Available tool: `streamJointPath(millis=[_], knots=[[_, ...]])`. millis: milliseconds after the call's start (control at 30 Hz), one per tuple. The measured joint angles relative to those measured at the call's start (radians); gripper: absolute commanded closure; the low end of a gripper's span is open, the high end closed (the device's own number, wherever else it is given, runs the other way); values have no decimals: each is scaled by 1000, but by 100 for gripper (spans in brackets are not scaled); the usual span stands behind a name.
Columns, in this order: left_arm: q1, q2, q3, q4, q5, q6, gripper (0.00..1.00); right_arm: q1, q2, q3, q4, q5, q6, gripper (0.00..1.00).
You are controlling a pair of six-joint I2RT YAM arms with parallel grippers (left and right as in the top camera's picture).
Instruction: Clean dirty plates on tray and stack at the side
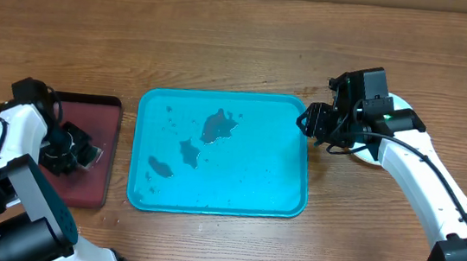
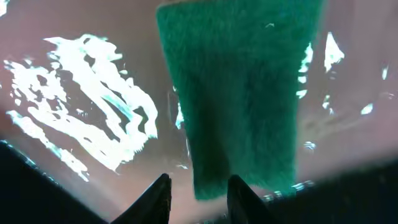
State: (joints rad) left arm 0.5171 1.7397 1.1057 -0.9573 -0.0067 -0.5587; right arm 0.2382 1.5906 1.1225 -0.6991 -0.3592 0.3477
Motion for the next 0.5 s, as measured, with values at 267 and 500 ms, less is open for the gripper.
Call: streamJointPath(millis=[267,500], knots=[[0,0,174,-72,22,21,72,0,0,0,1,0,0,48],[-7,0,114,35,22,38,96,0,0,0,6,0,0,48]])
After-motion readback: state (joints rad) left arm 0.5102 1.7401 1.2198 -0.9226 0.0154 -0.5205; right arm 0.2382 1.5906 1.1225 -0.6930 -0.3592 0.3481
